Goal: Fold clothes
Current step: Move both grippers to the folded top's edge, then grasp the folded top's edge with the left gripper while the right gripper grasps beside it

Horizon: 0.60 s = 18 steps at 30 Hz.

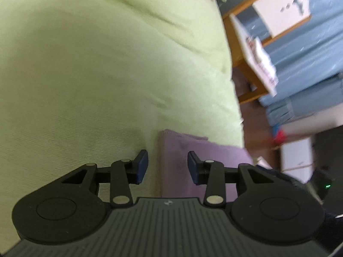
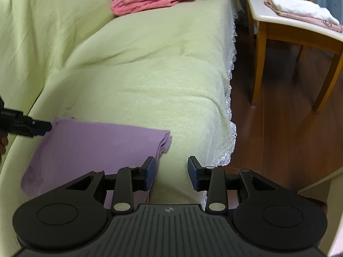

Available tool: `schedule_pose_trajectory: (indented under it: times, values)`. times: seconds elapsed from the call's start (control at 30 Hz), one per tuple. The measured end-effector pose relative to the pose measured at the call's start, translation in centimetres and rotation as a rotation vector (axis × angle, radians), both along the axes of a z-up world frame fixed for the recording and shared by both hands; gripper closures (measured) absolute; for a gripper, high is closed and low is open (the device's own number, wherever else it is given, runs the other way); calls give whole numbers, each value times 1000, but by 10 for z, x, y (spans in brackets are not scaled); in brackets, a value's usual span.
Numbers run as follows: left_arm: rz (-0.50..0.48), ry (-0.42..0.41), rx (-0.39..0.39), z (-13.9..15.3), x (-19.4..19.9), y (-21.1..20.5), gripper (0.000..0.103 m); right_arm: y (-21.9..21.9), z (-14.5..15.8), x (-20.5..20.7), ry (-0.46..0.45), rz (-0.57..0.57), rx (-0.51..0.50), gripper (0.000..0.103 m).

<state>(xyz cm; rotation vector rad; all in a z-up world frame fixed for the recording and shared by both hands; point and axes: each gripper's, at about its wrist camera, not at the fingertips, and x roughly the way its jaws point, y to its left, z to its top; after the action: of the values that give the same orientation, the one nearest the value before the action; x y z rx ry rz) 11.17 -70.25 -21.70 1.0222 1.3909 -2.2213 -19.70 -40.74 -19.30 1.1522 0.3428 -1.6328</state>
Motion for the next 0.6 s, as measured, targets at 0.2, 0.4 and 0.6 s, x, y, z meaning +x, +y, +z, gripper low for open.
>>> schedule_pose_trajectory:
  times: [0.2,0.4,0.6]
  values:
    - [-54,76,12,-8,-13,-3,71,1,-7,-13,-63,-37,-40,64]
    - [-72,78,11,-10,-10,-6,82,-3,-22,-30,-248,-39,-127,58]
    - [-64,69,-9,-11,-13,-6,82,-7,-49,-51,-469,-104,-134,56]
